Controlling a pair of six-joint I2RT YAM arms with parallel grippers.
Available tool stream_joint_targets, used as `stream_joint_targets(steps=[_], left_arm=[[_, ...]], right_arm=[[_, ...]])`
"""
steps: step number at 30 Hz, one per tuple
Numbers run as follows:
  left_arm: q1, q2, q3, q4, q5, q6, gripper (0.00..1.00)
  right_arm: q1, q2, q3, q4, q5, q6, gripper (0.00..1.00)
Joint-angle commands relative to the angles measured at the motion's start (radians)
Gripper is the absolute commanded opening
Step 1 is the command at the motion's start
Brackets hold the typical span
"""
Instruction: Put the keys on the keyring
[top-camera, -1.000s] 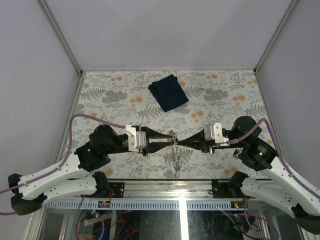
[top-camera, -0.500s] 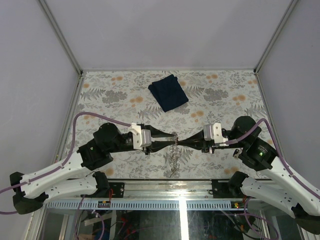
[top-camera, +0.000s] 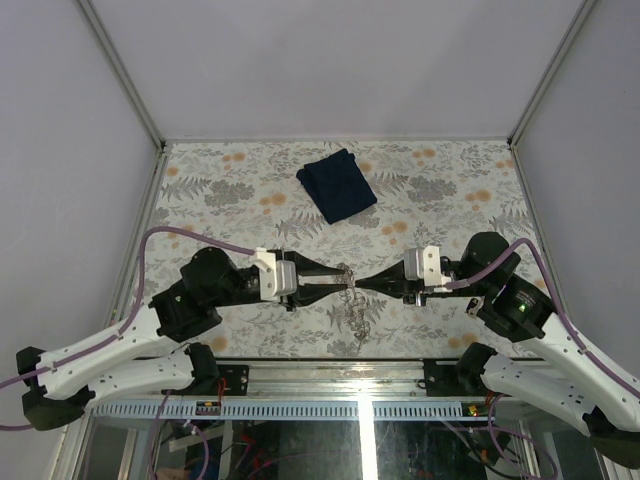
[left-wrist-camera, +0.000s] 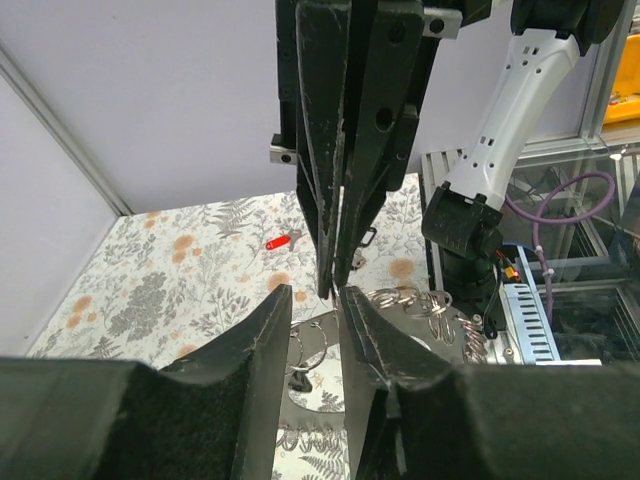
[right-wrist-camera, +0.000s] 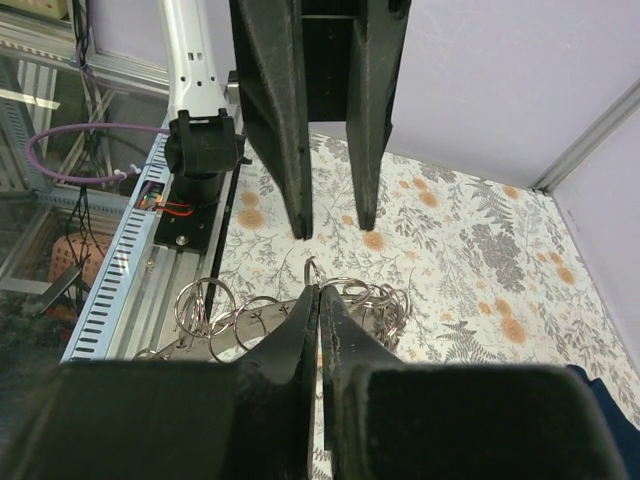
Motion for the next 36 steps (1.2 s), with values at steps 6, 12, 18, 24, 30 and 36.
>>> stream_joint_targets(steps=[6, 12, 18, 24, 30, 36], left_arm=[[-0.004, 0.035, 0.025, -0.004, 0.039, -0.009, 0.26], [-0.003, 0.040, 0.026, -0.001, 0.038, -0.005, 0.22], [-0.004, 0.047, 0.029, 0.009, 0.028, -0.005, 0.16], [-0.003, 0.052, 0.035, 0.012, 0.011, -0.005, 0.08], [-0.004, 0.060, 0.041, 0.008, -0.003, -0.003, 0.00], [-0.003, 0.041, 0.025, 0.020, -0.039, 0.016, 0.00]], right_arm=[[0.005, -0.008, 0.047, 0.112, 0.025, 0.023, 0.00], [0.005, -0.011, 0.046, 0.112, 0.020, 0.030, 0.00], [0.005, -0.008, 0.047, 0.113, 0.009, 0.034, 0.00], [0.005, -0.009, 0.044, 0.112, -0.007, 0.040, 0.00], [0.005, -0.009, 0.040, 0.115, -0.025, 0.047, 0.00], [0.005, -0.022, 0.038, 0.091, 0.014, 0.036, 0.24]])
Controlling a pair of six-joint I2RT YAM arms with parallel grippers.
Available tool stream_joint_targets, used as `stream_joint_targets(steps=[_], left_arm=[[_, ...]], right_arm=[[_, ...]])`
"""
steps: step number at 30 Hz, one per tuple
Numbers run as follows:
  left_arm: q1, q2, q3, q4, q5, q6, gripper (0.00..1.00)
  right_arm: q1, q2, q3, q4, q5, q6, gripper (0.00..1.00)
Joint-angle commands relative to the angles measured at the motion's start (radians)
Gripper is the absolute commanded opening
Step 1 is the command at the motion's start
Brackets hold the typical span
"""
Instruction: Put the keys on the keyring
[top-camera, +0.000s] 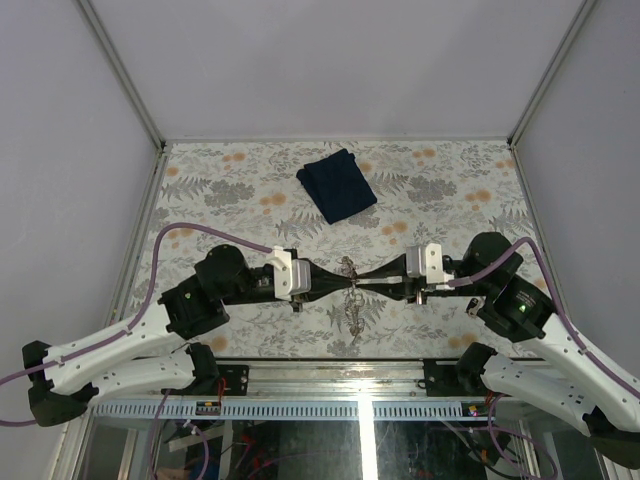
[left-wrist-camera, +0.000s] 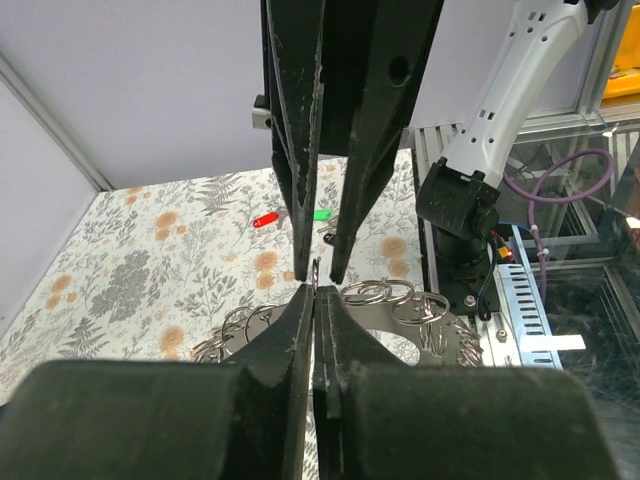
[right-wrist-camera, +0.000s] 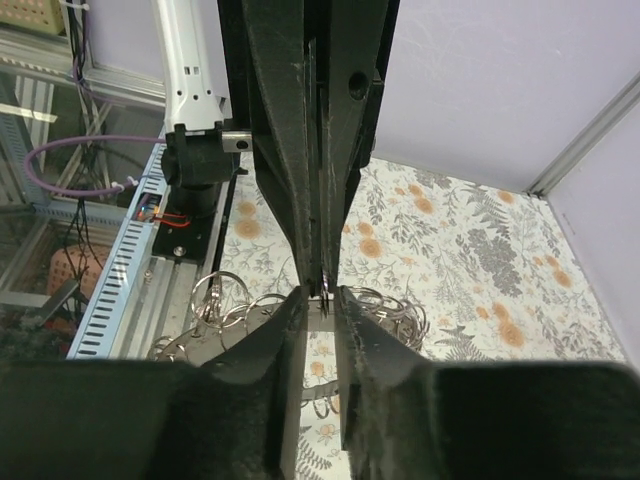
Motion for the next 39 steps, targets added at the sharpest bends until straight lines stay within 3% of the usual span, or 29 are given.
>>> stream_joint_targets(steps=[1, 4, 11, 20, 23, 31, 39], left_arm=[[-0.003, -0.019, 0.016, 0.045, -0.056, 0.026, 0.00], [-0.003, -0.042, 0.000, 0.049, -0.070, 0.053, 0.00], [-0.002, -0.071, -0.015, 0.010, -0.114, 0.141, 0.00], [-0.002, -0.090, -0.061, 0.013, -0.187, 0.135, 0.00], [0.000, -0.089, -0.075, 0.014, -0.216, 0.123, 0.00], [0.008, -0.107, -0.132, 0.073, -0.263, 0.086, 0.00], [0.014, -0.033, -0.108, 0.110, -0.286, 0.014, 0.00]], right_arm=[[0.005, -0.031, 0.036, 0.060, 0.021, -0.003, 0.31], [0.005, -0.061, 0.030, 0.048, 0.095, -0.008, 0.40], [0.005, -0.067, 0.101, -0.075, 0.356, 0.059, 0.44], [0.000, 0.164, 0.260, -0.374, 0.883, 0.352, 0.44], [-0.055, 0.231, 0.267, -0.415, 0.902, 0.428, 0.44], [-0.373, 0.341, 0.194, -0.367, 0.796, 0.666, 0.49], [-0.539, 0.535, 0.149, -0.363, 0.963, 0.854, 0.72]])
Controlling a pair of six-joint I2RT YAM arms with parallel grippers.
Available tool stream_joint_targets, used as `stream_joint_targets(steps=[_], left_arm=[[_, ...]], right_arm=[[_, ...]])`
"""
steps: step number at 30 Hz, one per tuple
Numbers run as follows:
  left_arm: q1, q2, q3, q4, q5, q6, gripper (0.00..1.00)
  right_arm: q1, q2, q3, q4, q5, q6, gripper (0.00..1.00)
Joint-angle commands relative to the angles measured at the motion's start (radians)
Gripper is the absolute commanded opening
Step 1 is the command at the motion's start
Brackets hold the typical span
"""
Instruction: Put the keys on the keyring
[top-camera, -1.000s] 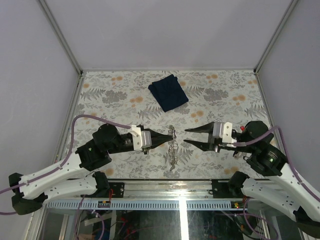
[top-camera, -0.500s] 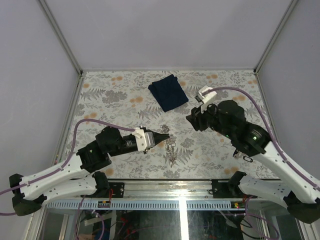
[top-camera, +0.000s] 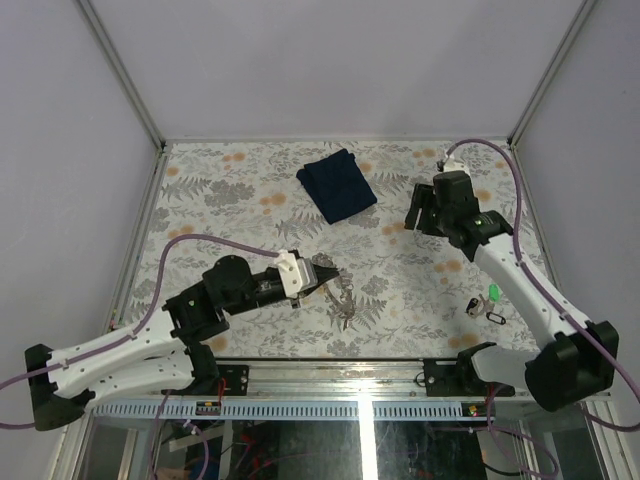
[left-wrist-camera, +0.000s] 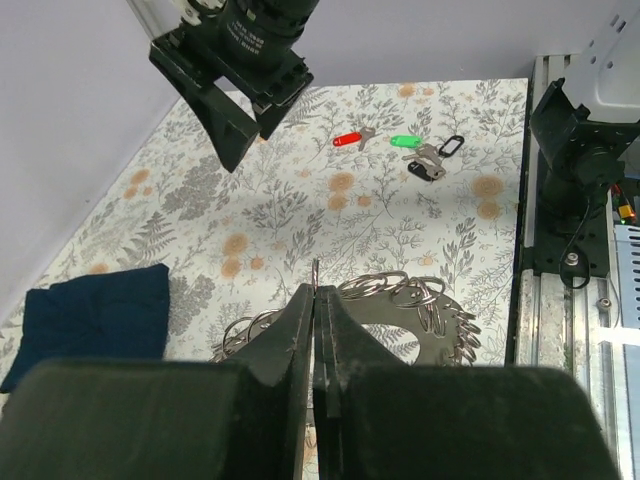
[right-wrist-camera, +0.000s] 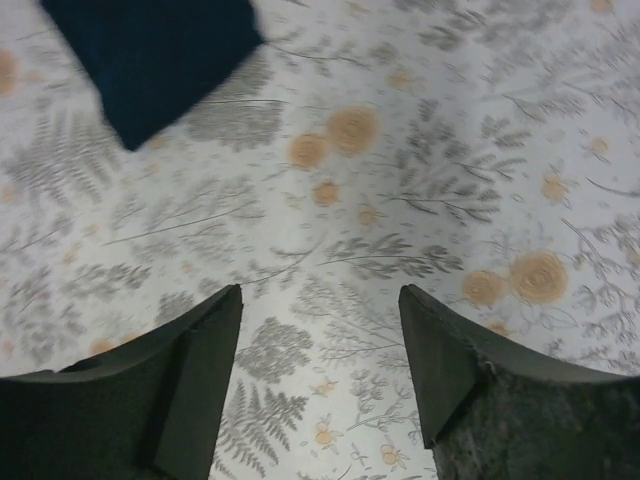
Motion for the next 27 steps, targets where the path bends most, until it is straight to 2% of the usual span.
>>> stream_joint_targets(steps=[1, 9, 17, 21, 27], left_arm=[[0.005, 0.040, 0.034, 0.128, -0.035, -0.055, 0.00], [0.005, 0.120, 0.075, 0.178, -0.079, -0.117, 0.00], [0.006, 0.239, 0.184, 0.143, -0.055, -0.208, 0.00], [0.006, 0.296, 0.240, 0.113, -0.038, -0.225, 0.00], [0.006, 0.350, 0.280, 0.104, -0.006, -0.236, 0.00]], right_arm=[[-0.107, 0.070, -0.031, 0.025, 0.096, 0.139, 0.73], [-0.278, 0.073, -0.173, 0.119, 0.247, 0.247, 0.76], [-0.402, 0.189, -0.228, 0.195, 0.327, 0.289, 0.77], [-0.449, 0.232, -0.257, 0.221, 0.301, 0.305, 0.76], [-0.515, 0.211, -0.320, 0.261, 0.320, 0.329, 0.75]])
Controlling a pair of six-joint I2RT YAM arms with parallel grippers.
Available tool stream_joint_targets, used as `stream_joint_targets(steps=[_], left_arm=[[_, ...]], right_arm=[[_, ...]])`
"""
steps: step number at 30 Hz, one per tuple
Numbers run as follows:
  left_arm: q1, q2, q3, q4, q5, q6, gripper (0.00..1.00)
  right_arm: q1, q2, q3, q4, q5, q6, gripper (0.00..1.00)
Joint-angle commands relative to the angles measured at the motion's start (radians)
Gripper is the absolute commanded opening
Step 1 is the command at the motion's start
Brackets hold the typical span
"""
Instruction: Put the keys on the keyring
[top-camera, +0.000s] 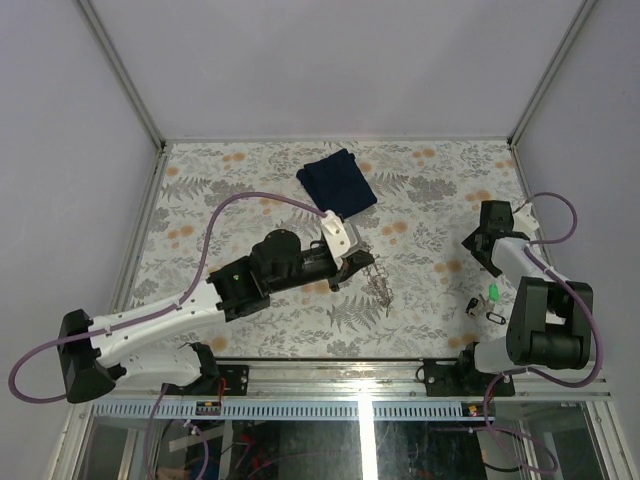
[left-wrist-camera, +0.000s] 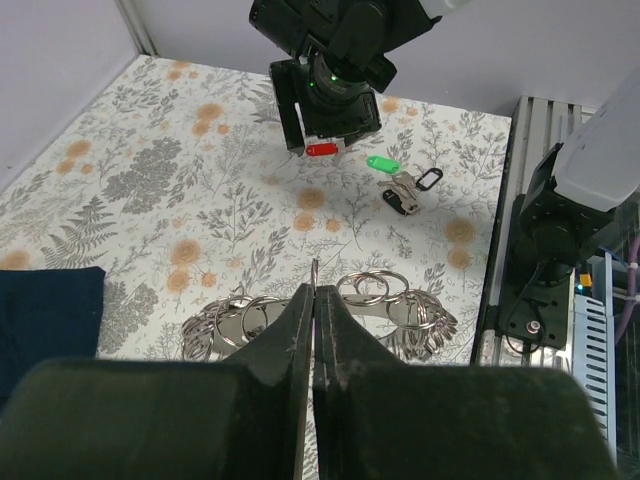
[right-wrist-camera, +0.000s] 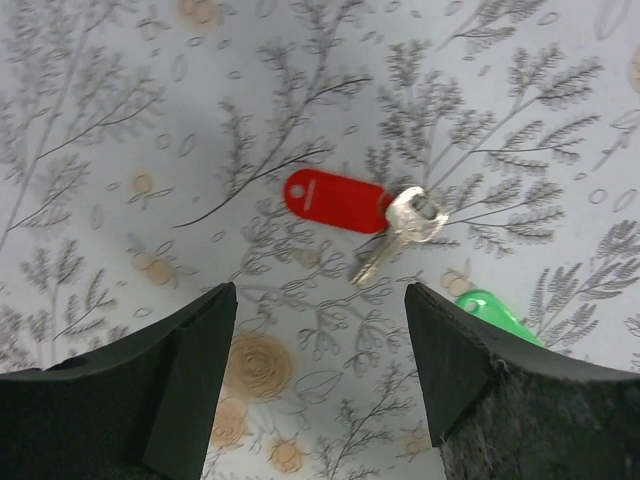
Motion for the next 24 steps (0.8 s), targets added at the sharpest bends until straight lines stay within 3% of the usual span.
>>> stream_joint_targets(steps=[1, 24], left_arm=[[0.005, 0.019, 0.056, 0.059, 0.035, -0.025, 0.00], [0.005, 0.053, 0.055, 0.045, 0.056, -0.002, 0.00]], right_arm=[[-0.043, -0.016, -0.020, 0.062, 0.074, 0.042, 0.75], [-0.112, 0.097, -0.010, 0.127, 0.068, 0.059, 0.58]])
